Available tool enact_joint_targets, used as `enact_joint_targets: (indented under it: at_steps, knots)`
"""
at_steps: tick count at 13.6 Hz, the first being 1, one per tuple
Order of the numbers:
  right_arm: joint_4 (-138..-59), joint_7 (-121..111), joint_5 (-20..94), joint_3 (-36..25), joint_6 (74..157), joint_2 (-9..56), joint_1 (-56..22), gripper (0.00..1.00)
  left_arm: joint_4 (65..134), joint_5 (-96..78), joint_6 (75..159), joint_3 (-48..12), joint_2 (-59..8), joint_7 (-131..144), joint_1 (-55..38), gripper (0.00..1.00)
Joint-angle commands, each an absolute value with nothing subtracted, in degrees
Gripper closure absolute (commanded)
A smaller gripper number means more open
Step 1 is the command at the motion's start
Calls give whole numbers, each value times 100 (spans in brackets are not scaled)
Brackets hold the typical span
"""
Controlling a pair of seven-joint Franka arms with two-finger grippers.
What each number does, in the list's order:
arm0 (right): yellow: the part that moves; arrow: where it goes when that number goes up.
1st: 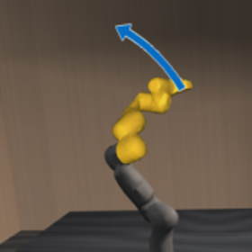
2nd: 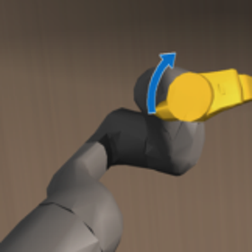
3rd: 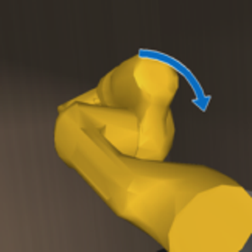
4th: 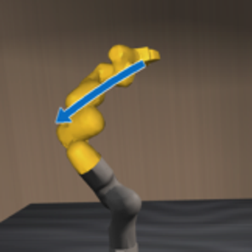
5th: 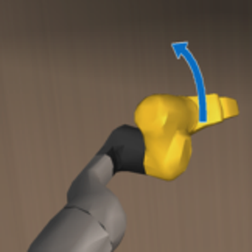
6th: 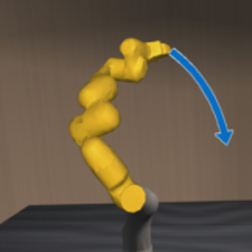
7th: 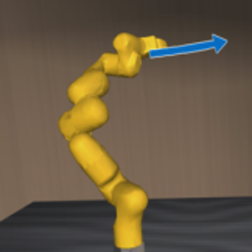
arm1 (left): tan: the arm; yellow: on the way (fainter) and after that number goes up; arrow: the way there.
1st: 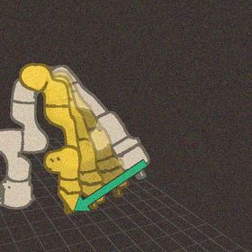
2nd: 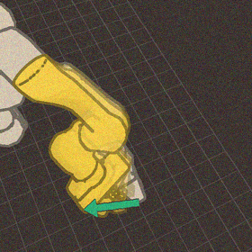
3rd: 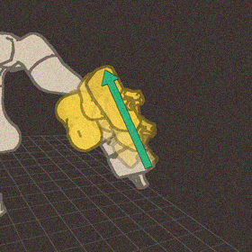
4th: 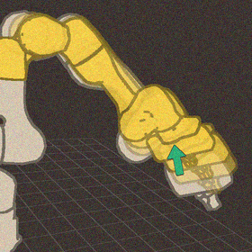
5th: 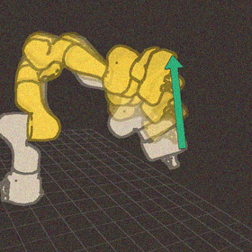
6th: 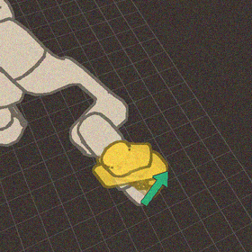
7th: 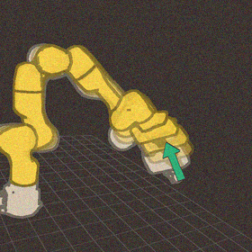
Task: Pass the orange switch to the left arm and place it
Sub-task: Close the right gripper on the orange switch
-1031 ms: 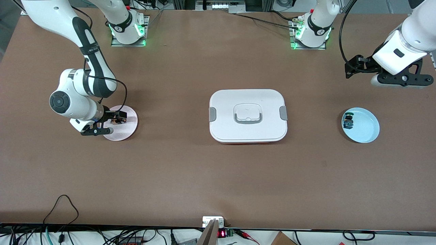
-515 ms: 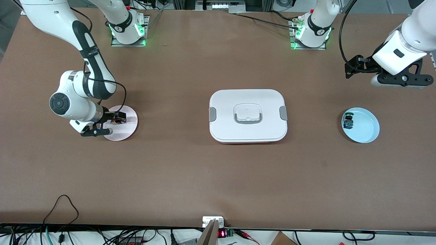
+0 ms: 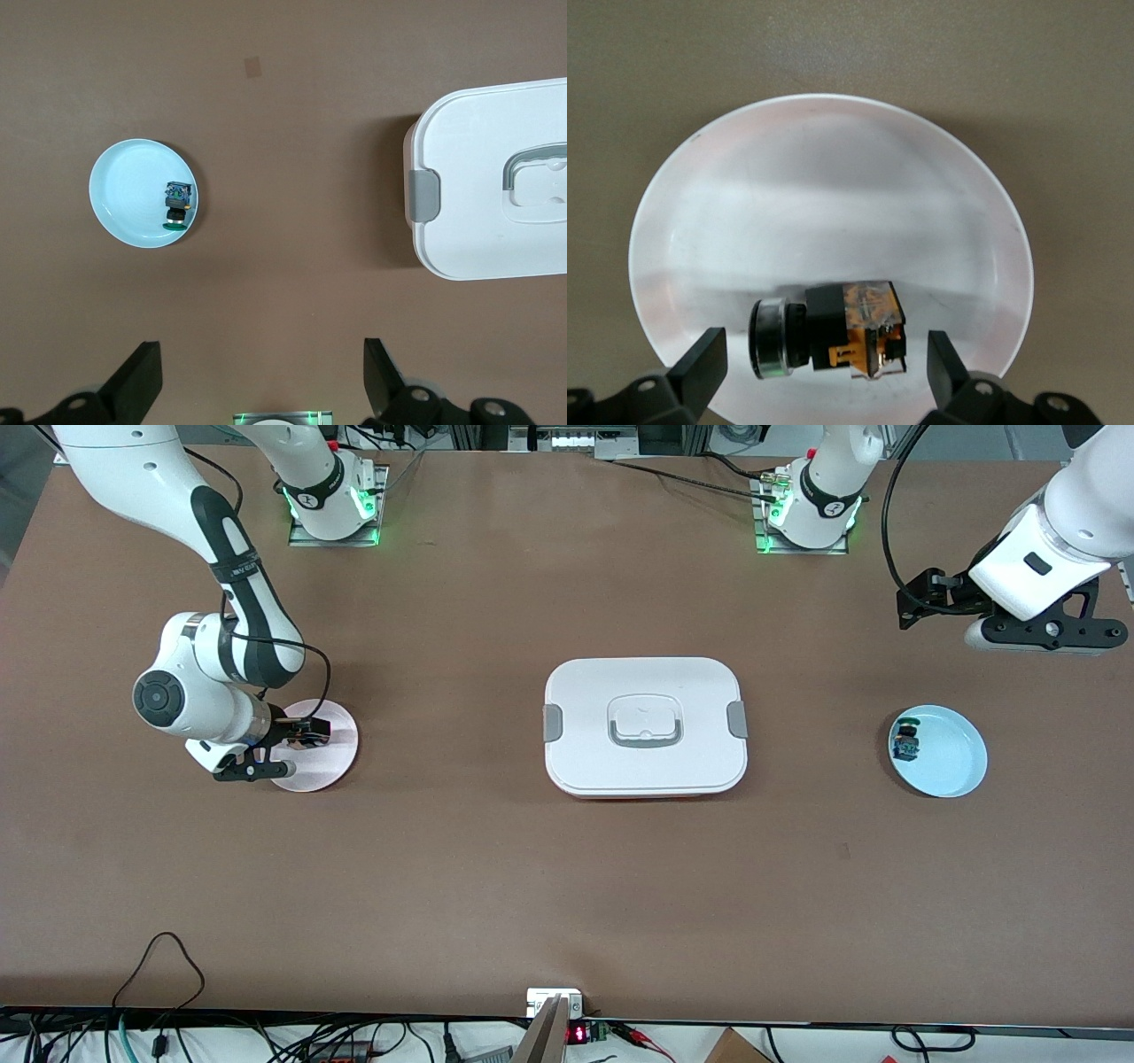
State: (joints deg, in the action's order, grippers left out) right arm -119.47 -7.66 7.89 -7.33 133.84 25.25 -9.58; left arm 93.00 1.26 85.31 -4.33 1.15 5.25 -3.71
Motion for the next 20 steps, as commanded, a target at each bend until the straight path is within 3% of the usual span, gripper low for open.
enact_joint_targets:
  at_steps: [1, 5, 13, 14, 15, 19, 20]
  knots:
    - [-11988, -949, 931, -694, 13474, 2514, -888, 0, 9097, 272, 8394, -448, 26, 589, -413, 0]
    - [-11979, -1414, 1606, -694, 13474, 2636, -818, 0, 9097, 272, 8394, -448, 26, 589, -422, 0]
    - [-11962, -1468, 1635, -694, 13596, 2716, -826, 0, 9088, 272, 8394, -457, 26, 589, -439, 0]
    - [-11962, -1468, 1635, -694, 13597, 2716, -835, 4, 9097, 272, 8394, -457, 26, 589, -439, 0]
    - [-11962, -1529, 1635, -694, 13588, 2716, -835, 14, 9097, 272, 8394, -457, 26, 589, -439, 0]
    - [-11971, -1670, 1644, -694, 13535, 2681, -826, 72, 9088, 272, 8394, -466, 26, 589, -439, 0]
    - [-11962, -1670, 1644, -694, 13509, 2663, -826, 78, 9088, 272, 8394, -457, 26, 589, -439, 0]
